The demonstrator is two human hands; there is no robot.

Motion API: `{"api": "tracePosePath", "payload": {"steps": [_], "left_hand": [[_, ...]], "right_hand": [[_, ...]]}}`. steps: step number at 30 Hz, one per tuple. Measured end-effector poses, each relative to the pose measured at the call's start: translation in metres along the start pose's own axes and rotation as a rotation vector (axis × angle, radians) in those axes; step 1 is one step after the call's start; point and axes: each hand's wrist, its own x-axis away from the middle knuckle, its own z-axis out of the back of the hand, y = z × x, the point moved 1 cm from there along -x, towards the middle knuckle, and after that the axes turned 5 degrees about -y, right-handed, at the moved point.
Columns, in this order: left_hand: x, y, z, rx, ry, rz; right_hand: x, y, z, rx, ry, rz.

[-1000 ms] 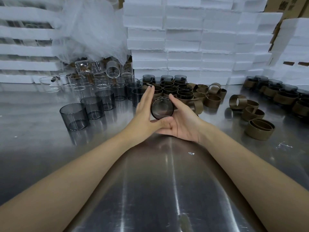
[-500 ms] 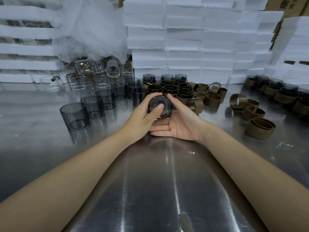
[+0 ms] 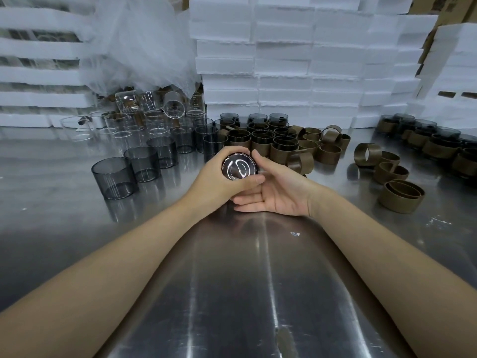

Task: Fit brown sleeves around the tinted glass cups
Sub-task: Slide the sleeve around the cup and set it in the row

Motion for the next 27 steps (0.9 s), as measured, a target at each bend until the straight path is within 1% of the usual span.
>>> {"api": "tracePosePath", "payload": {"steps": [3, 14, 19, 21, 23, 25, 27], "left_hand": [[0.000, 0.002, 0.000, -0.002, 0.014, -0.014], [-0.002, 0.005, -0.003, -0.055, 0.153, -0.001], [0.004, 0.007, -0.001, -0.089, 0.206, -0.029], [0.005, 0.009, 0.002, -0.148, 0.225, -0.040], [0.003, 0.013, 0.003, -0.292, 0.202, -0.130], [0.004, 0.019, -0.002, -0.471, 0.093, -0.246], [0.007, 0.025, -0.011, -0.602, -0.046, -0.332]], "right_hand": [[0.000, 0.000, 0.001, 0.008, 0.005, 0.004], [-0.002, 0.001, -0.001, 0.015, 0.002, -0.001], [-0.001, 0.002, -0.009, 0.133, 0.009, 0.038], [-0.002, 0.004, -0.011, 0.190, 0.072, 0.076], [-0.004, 0.003, -0.011, 0.243, 0.183, 0.145], [-0.005, 0.001, -0.009, 0.333, 0.312, 0.232], [-0.005, 0.001, -0.006, 0.522, 0.420, 0.308]]}}
